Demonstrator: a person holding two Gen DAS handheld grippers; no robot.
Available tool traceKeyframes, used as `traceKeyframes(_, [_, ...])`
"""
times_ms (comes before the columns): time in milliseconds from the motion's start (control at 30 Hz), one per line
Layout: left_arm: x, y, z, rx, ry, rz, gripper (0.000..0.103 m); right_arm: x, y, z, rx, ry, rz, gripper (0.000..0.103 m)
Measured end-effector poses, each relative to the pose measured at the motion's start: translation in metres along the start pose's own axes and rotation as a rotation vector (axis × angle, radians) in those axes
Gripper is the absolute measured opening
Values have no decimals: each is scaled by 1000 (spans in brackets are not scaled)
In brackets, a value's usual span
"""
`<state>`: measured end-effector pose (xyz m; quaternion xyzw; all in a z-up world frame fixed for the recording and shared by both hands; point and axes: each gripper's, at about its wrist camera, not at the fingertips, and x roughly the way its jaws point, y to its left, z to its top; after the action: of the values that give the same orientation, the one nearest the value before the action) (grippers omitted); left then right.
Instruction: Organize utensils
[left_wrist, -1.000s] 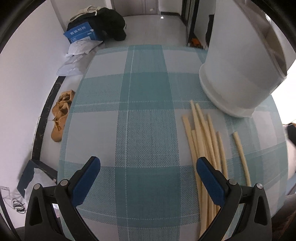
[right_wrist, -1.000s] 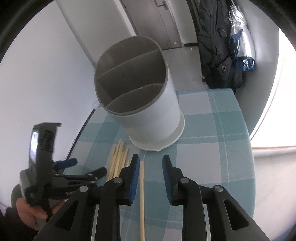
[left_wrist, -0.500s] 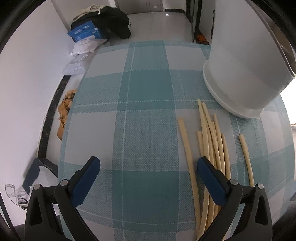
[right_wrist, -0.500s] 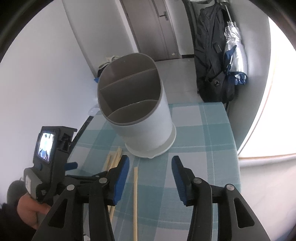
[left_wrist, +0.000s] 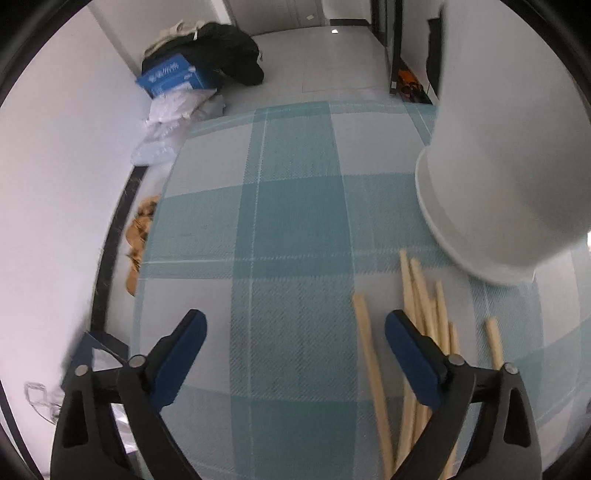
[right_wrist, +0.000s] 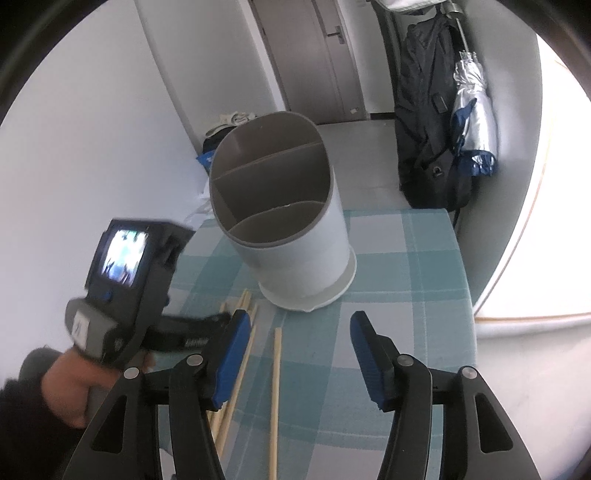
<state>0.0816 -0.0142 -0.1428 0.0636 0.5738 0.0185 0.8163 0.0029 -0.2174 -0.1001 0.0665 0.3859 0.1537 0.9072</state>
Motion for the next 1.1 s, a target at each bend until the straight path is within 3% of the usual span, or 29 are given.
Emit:
traceKeyframes(133, [2, 6, -1, -66, 26, -79, 71, 3, 4, -3, -31, 9, 7, 55])
traceKeyframes(233, [-2, 5, -2, -65, 28, -106, 46, 10, 10, -6, -59, 28, -2, 55])
traceKeyframes(300, [-6, 6, -5, -63, 25, -116, 17, 19, 15, -8, -81, 49, -24, 56])
traceKeyframes(367, [-6, 6, -5, -65, 28, -127, 7, 28, 20, -11, -102, 71, -37, 55])
traceKeyframes(500, [-6, 11, -5, -73, 21, -159, 4, 54, 35, -15, -172, 130, -82, 55])
traceKeyframes(633, [-5, 23, -4, -104, 19, -180, 3, 77, 46, -16, -197, 174, -121, 45])
traceKeyframes(733, [-4, 38, -2, -147, 25, -205, 3, 89, 52, -15, -212, 192, -152, 44])
traceKeyframes(1033, [-26, 58, 2, -196, -76, -280, 3, 114, 62, -19, -264, 244, -220, 21])
traceKeyframes(1100, [-31, 58, 1, -196, -88, -300, 3, 116, 64, -19, -276, 246, -208, 10])
